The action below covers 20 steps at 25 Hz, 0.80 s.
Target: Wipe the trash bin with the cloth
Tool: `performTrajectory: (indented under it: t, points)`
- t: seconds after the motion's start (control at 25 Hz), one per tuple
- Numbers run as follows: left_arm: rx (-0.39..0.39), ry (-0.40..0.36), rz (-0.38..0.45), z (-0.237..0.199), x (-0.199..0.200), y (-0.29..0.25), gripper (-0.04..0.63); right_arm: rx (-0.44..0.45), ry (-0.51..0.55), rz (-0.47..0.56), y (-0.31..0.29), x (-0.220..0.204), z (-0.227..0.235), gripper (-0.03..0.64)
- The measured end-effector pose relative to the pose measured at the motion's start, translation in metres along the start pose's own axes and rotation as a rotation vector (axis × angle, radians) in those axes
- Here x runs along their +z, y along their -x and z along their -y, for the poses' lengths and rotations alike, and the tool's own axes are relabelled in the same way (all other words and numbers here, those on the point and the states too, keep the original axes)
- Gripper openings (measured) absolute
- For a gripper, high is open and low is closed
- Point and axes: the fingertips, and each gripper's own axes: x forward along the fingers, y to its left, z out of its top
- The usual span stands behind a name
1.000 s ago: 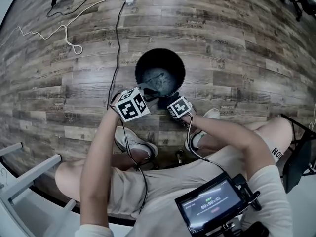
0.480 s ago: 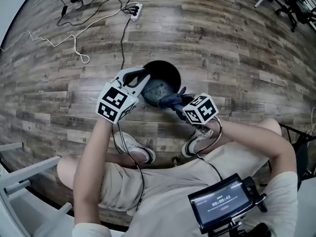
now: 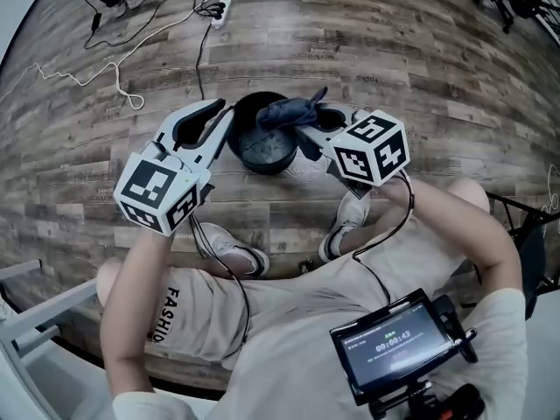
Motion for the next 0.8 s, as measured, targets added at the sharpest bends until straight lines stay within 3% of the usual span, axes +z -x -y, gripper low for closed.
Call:
performTrajectory:
  t: [0.24,0.36,0.44,0.56,0.8]
  points:
    - [0.028,-0.01,-0.018,-0.001,-0.022,-0.007,0.072,-0.019,0.001,0.139,0.007,0.041,0.004,0.077]
    - [0.028,-0.027,-0.021,0.001,-0.036,-0.01,0.072,-0.045,-0.018,0.178,0.006,0.037,0.015,0.077]
    - [0.049,0.005,-0.012,-0.005,-0.048,-0.008,0.072,-0.077,0.003,0.192,0.003,0.03,0.024,0.077]
    - [0.074,0.092,-0.026,-0.016,-0.072,-0.013,0.072,-0.094,0.027,0.178,-0.005,0.016,0.033,0.077]
    - [0.045,0.047,-0.149,-0.003,-0.121,-0.033,0.072,-0.033,-0.024,0.075,-0.019,-0.02,0.033,0.077]
